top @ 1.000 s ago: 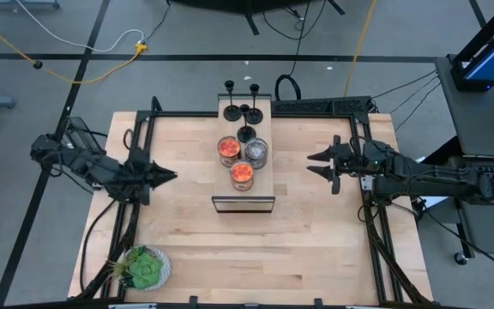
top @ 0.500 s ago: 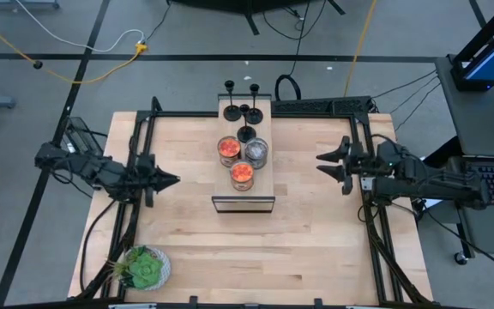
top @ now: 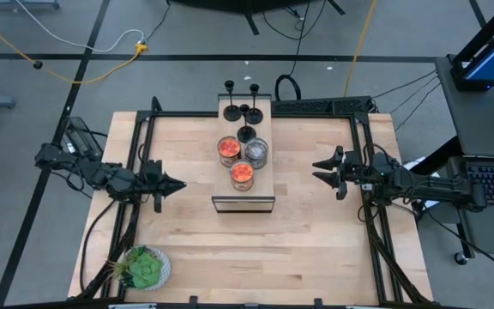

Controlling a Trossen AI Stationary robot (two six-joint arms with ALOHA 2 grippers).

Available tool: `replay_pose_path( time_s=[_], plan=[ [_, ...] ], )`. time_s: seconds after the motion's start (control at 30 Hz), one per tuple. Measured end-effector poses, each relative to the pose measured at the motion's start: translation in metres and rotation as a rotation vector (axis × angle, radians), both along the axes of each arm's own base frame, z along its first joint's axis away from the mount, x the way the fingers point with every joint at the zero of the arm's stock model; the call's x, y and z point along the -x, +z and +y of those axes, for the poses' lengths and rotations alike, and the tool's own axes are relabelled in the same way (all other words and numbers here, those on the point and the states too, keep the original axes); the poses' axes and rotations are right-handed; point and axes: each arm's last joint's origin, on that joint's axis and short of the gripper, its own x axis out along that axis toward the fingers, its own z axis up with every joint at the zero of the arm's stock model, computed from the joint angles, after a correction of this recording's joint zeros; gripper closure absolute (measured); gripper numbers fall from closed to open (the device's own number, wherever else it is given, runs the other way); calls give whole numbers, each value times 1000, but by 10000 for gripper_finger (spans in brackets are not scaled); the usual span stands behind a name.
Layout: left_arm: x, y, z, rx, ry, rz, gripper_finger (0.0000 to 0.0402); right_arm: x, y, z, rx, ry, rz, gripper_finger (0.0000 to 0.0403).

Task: Pick & Place candle stick holders
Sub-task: Return to Home Position

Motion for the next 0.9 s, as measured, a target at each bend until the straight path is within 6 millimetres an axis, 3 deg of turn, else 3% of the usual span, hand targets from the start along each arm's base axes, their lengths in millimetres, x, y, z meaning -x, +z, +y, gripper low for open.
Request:
replay_pose_path(
  time_s=[0.63,0.9],
  plan=[
    [5,1,15,-110,-6,-18,396,18,0,4,-4,-2,-52,248],
    [7,-27,19,-64,-3,-64,384,19,0,4,-40,1,-58,248]
  ],
)
